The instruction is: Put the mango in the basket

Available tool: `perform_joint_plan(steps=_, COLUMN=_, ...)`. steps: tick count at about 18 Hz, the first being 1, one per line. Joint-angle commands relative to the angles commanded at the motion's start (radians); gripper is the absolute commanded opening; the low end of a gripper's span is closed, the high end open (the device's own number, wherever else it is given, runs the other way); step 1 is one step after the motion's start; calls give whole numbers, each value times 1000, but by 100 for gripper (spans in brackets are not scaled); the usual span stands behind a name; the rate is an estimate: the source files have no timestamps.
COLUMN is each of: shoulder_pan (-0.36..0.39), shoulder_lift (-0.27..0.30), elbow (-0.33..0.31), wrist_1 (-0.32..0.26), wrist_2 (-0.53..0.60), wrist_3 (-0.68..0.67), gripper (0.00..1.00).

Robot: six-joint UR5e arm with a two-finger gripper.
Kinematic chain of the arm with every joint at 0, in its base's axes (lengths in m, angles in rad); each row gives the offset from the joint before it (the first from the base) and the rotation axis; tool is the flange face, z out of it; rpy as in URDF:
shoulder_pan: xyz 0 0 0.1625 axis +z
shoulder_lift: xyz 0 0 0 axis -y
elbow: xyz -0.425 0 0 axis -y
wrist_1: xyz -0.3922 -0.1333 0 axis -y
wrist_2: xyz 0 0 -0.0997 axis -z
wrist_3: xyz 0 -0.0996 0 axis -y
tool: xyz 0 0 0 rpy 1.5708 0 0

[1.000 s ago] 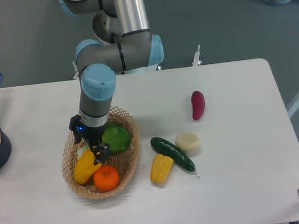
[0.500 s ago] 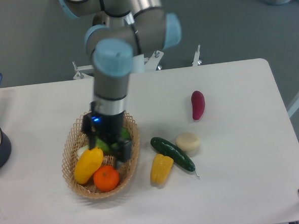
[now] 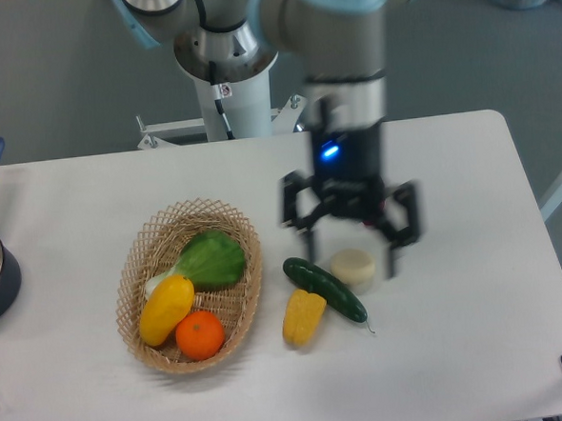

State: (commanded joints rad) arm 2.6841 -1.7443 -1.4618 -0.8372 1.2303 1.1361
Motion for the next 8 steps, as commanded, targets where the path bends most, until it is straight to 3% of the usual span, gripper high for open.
perform_joint_plan(steps=3, shoulder_pan=71, shoulder_lift=34, elbow=-23, wrist_1=-36, wrist_2=-28, wrist_3=79, gripper=100)
perform_joint_plan(steps=8, shoulder_pan=157, shoulder_lift=97, elbow=-117, wrist_1=-37, wrist_2=-66, wrist_3=223, gripper=100)
